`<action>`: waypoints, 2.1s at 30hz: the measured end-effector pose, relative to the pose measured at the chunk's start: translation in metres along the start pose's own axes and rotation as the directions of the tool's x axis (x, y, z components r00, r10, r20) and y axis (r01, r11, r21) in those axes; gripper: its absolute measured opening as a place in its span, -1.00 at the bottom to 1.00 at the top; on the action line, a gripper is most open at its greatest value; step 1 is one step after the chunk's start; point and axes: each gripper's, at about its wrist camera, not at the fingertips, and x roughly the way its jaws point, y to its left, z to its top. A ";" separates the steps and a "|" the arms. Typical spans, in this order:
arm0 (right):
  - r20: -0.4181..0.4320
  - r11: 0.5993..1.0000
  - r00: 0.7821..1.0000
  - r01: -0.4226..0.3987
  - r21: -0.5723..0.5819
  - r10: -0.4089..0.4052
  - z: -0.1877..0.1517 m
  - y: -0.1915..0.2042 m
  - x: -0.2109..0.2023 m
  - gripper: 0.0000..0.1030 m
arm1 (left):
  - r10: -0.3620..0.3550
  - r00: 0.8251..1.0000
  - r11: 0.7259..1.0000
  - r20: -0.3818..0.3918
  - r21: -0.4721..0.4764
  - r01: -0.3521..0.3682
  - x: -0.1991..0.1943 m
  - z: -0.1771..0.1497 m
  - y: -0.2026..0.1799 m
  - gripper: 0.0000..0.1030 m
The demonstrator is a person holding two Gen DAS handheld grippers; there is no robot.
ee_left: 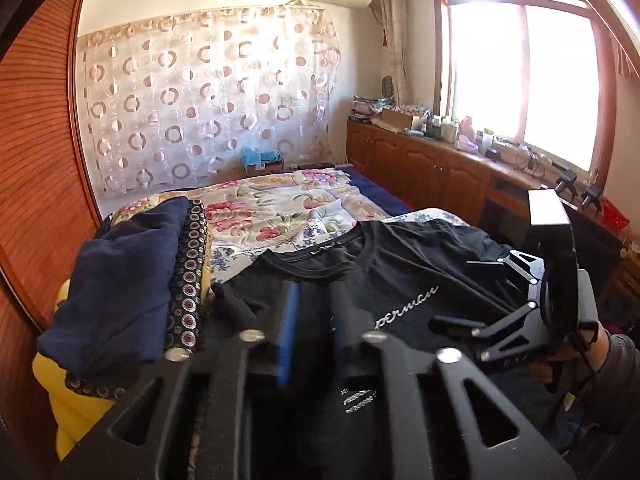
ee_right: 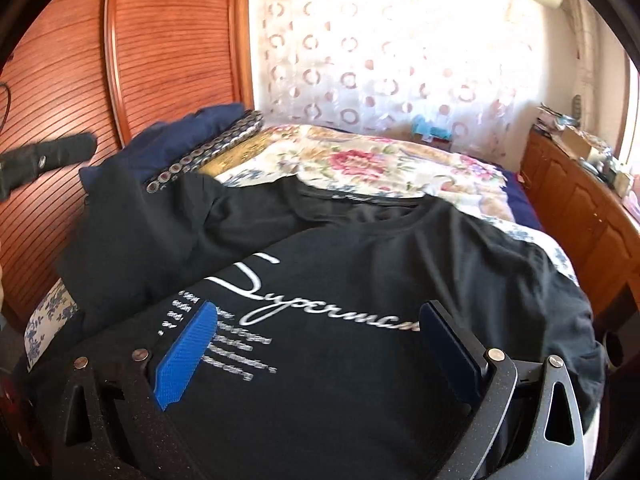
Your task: Fold small clothes
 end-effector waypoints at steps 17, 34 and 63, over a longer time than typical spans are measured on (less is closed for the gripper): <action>-0.033 0.969 0.972 -0.235 -0.074 0.233 0.007 0.049 0.019 0.25 | 0.126 0.974 0.985 -0.189 -0.093 -0.145 0.009 -0.093 0.046 0.57; -0.188 0.894 0.905 -0.413 -0.175 0.382 0.025 0.109 0.096 0.06 | 0.166 0.928 0.968 -0.334 -0.122 -0.217 0.040 -0.129 0.083 0.58; -0.109 0.996 0.990 -0.086 0.013 0.087 0.030 0.009 0.078 -0.09 | 0.176 0.927 0.966 -0.331 -0.125 -0.228 0.040 -0.130 0.085 0.59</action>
